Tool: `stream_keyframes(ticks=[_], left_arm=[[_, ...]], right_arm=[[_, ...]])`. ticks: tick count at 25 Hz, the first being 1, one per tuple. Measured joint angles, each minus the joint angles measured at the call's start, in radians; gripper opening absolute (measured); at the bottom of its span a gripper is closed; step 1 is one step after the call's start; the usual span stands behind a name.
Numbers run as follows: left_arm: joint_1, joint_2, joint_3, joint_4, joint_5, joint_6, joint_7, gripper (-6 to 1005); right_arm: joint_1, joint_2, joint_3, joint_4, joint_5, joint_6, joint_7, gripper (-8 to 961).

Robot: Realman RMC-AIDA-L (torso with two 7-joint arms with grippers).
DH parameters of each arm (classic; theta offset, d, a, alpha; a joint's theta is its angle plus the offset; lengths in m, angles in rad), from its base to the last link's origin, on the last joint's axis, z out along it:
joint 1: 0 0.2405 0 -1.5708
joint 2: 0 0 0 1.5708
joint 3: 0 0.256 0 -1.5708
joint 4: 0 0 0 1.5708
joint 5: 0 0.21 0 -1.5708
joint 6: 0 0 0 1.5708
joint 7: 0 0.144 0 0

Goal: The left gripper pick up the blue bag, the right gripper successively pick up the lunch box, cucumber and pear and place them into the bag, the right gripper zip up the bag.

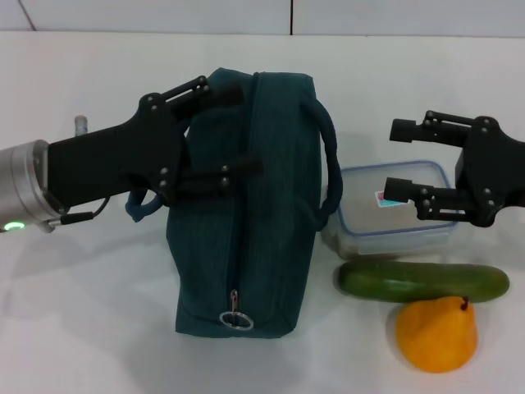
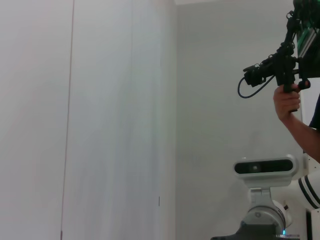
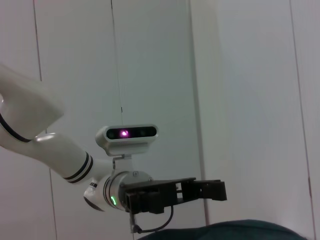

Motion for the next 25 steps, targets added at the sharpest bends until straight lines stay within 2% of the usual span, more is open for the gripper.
stream_keyframes(ticks=[16, 20, 21, 25], left_arm=[[0.019, -0.005, 0.000, 0.002, 0.000, 0.000, -0.025, 886], [0.000, 0.009, 0.000, -0.006, -0.002, 0.000, -0.091, 886], [-0.031, 0.026, 0.000, -0.044, -0.004, 0.001, -0.194, 885], [-0.084, 0.026, 0.001, -0.182, 0.002, 0.001, -0.396, 885]], right_arm=[[-0.028, 0.009, 0.000, 0.001, -0.002, -0.009, -0.002, 738], [-0.026, 0.010, 0.000, 0.000, -0.002, -0.010, 0.001, 738], [-0.026, 0.011, 0.000, 0.000, -0.002, -0.010, 0.002, 738], [-0.025, 0.012, 0.000, 0.000, -0.001, -0.014, 0.005, 737]])
